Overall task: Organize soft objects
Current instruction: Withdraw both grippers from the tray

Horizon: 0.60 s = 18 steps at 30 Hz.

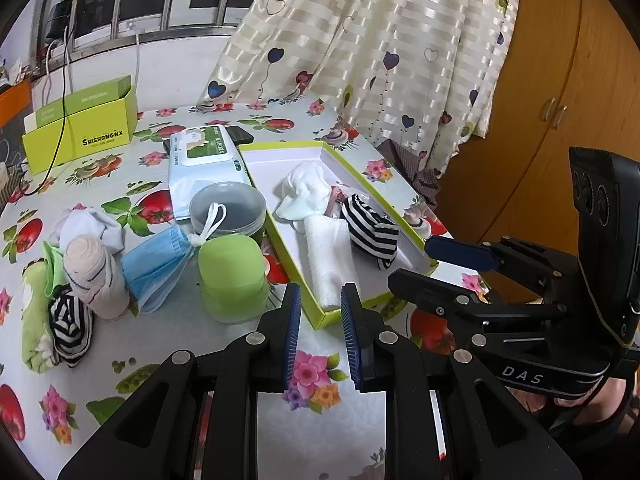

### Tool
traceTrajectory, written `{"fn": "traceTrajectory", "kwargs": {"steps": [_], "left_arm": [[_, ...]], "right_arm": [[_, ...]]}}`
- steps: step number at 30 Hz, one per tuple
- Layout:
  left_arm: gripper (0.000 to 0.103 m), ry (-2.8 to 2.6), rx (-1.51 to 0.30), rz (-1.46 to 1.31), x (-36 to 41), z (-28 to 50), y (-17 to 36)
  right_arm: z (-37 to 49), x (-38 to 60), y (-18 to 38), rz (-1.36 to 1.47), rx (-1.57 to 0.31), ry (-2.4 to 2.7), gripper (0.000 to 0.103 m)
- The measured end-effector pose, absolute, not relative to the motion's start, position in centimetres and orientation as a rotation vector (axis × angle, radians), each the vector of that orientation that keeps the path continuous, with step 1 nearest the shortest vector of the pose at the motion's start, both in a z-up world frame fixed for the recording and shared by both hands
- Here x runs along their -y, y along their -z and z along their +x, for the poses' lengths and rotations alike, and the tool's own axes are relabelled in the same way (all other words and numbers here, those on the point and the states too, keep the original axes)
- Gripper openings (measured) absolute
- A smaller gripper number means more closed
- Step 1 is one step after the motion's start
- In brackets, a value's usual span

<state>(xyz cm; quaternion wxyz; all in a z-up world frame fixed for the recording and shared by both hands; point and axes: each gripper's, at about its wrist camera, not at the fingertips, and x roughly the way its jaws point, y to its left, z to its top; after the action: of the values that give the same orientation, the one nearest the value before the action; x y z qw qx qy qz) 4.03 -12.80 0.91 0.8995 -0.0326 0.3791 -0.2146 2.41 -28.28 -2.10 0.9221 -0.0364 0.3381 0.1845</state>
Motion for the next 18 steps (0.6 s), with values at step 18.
{"fn": "traceTrajectory", "kwargs": {"steps": [18], "left_arm": [[0.022,0.430,-0.753,-0.096,10.9,3.3,-1.7]], "right_arm": [[2.3,26.8,1.0,-0.100,-0.684,-0.394,0.051]]}}
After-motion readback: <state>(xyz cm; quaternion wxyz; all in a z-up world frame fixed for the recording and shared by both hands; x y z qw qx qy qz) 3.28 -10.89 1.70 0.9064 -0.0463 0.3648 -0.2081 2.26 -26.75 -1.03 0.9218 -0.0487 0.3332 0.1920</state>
